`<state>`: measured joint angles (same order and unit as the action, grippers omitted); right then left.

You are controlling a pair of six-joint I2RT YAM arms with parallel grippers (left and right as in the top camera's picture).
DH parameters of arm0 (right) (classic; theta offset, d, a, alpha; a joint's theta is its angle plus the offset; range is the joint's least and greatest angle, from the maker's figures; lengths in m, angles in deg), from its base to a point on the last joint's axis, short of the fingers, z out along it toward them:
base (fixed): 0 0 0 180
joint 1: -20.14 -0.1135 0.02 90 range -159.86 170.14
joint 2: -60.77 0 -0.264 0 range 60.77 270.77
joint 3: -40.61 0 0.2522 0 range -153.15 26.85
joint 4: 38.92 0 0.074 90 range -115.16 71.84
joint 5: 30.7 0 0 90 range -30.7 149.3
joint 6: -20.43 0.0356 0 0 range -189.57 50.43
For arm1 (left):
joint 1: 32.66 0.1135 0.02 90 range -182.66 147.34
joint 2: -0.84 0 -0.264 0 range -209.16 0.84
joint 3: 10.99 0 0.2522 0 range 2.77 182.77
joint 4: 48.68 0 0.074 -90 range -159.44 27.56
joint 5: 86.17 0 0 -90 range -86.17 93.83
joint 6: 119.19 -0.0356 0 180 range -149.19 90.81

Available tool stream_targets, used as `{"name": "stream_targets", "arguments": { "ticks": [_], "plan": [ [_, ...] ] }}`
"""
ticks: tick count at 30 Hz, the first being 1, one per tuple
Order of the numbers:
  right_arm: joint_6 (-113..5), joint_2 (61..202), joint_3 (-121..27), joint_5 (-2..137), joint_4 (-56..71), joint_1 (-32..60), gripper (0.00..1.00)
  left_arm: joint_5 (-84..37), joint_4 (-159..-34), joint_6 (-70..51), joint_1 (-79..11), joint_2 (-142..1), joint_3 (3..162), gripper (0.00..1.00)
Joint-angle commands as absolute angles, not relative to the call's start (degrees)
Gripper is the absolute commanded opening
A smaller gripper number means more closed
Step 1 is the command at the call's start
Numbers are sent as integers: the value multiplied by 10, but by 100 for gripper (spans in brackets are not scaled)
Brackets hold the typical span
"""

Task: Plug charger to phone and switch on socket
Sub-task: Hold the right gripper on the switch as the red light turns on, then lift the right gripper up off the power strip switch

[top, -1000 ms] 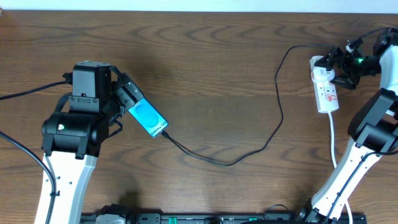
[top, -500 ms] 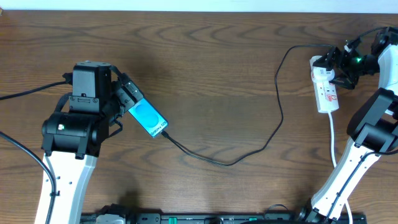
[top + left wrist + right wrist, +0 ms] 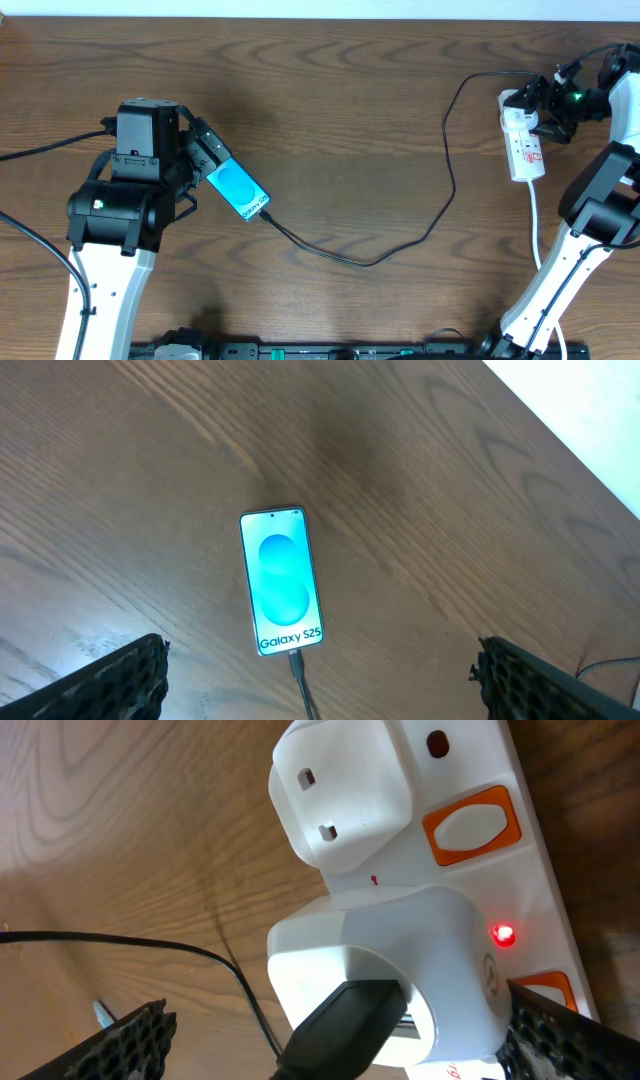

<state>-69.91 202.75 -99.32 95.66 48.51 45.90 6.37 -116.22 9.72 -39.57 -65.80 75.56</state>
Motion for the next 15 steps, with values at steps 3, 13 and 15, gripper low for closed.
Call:
{"name": "stream_targets", "arguments": {
  "ticks": [3,13,15],
  "plan": [
    [-687,2039,-982,969,493,461,99,75,-1164,89,-396,-654,770,98],
    [-687,2039,-982,970,494,472,99,75,-1164,89,-396,-654,770,98],
    [-687,2039,-982,969,494,473,99,75,-1164,89,-396,-654,770,98]
  ]
}}
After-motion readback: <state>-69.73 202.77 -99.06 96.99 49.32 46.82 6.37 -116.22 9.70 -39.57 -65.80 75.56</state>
